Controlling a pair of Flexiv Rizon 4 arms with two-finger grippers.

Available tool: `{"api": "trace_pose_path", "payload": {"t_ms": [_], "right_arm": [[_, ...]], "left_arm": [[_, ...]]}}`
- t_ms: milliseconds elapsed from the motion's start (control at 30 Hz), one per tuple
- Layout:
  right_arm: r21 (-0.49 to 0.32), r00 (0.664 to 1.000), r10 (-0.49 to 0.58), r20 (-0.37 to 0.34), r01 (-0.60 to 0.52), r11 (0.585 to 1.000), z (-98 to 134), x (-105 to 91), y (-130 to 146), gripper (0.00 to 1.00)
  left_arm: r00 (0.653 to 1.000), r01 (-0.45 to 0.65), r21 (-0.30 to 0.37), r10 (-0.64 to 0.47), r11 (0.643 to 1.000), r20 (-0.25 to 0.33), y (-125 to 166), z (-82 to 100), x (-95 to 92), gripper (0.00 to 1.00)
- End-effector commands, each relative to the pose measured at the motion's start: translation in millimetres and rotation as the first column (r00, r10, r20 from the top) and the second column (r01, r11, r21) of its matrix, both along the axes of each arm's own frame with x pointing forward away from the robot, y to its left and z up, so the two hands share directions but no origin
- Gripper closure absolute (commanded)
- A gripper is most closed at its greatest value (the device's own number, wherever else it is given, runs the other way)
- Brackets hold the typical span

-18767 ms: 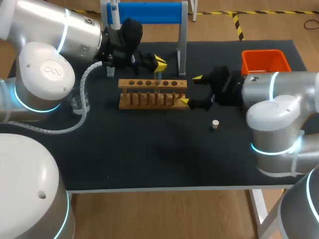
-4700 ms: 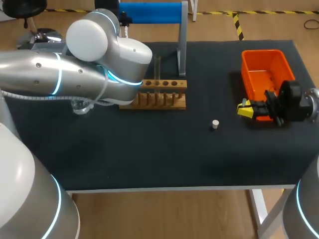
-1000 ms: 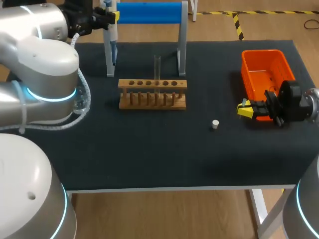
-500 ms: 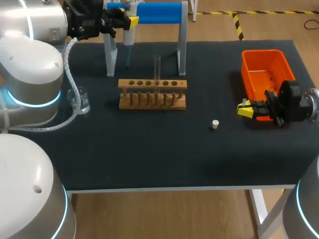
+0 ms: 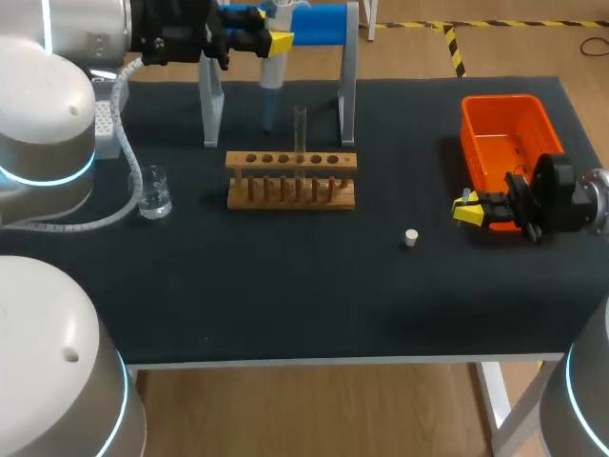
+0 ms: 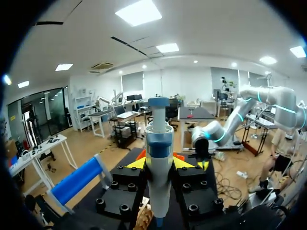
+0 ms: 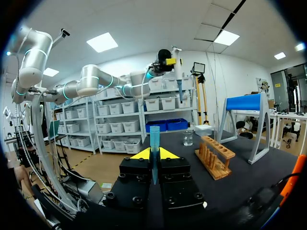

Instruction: Invert the test tube, pick up the pipette, mount the tip to pipette, aspirate from beaker and dispense into the tube, eject the tip, return the pipette, and cap with the stopper.

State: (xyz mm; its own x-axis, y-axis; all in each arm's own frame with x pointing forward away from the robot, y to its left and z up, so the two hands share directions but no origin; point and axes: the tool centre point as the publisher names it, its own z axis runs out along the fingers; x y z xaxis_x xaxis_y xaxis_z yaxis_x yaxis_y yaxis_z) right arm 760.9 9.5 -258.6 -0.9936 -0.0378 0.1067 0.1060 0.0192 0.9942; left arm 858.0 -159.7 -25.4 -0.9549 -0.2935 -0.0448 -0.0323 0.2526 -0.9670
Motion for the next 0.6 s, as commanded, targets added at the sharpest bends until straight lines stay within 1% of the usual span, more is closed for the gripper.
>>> {"api": "trace_pose_path", "payload": {"t_ms": [33, 133, 167, 267, 333, 500, 533, 600], "right_arm": [[0.0, 1.0, 0.001, 0.001, -0.001, 1.0, 0.0, -0.9, -1.2, 1.0], [0.0, 1.0, 0.001, 0.001, -0.001, 1.0, 0.0, -0.9, -1.2, 1.0], [0.0, 1.0, 0.001, 0.001, -0.001, 1.0, 0.0, -0.9, -1.2, 1.0], [0.0, 1.0, 0.001, 0.001, -0.001, 1.0, 0.0, -0.9, -1.2, 1.0], [0.0, 1.0, 0.001, 0.001, -0.001, 1.0, 0.0, -0.9, -1.2, 1.0], [0.0, 1.0, 0.001, 0.001, -0.001, 1.0, 0.0, -0.9, -1.2, 1.0], [0.0, 1.0, 0.001, 0.001, -0.001, 1.0, 0.0, -0.9, -1.2, 1.0], [0.0, 1.0, 0.001, 0.001, -0.001, 1.0, 0.0, -0.9, -1.2, 1.0]], "left_arm": [[0.999, 0.045, -0.024, -0.045, 0.999, 0.011, -11.4, 3.9, -3.2, 1.0], [0.997, 0.081, -0.043, -0.08, 0.996, 0.017, -19.4, 8.0, -9.7, 1.0], [0.995, 0.103, -0.059, -0.102, 0.993, 0.018, -21.6, 9.3, -11.8, 1.0], [0.991, 0.131, -0.053, -0.13, 0.99, 0.021, -27.2, 12.3, -17.4, 1.0], [0.99, 0.139, -0.06, -0.138, 0.988, 0.017, -29.3, 13.4, -20.1, 1.0], [0.981, 0.192, -0.077, -0.194, 0.978, -0.01, -36.8, 11.9, -26.1, 1.0], [0.977, 0.209, -0.094, -0.212, 0.973, -0.016, -37.9, 12.3, -27.2, 1.0], [0.965, 0.256, -0.104, -0.261, 0.961, -0.029, -40.4, 13.7, -29.6, 1.0]]}}
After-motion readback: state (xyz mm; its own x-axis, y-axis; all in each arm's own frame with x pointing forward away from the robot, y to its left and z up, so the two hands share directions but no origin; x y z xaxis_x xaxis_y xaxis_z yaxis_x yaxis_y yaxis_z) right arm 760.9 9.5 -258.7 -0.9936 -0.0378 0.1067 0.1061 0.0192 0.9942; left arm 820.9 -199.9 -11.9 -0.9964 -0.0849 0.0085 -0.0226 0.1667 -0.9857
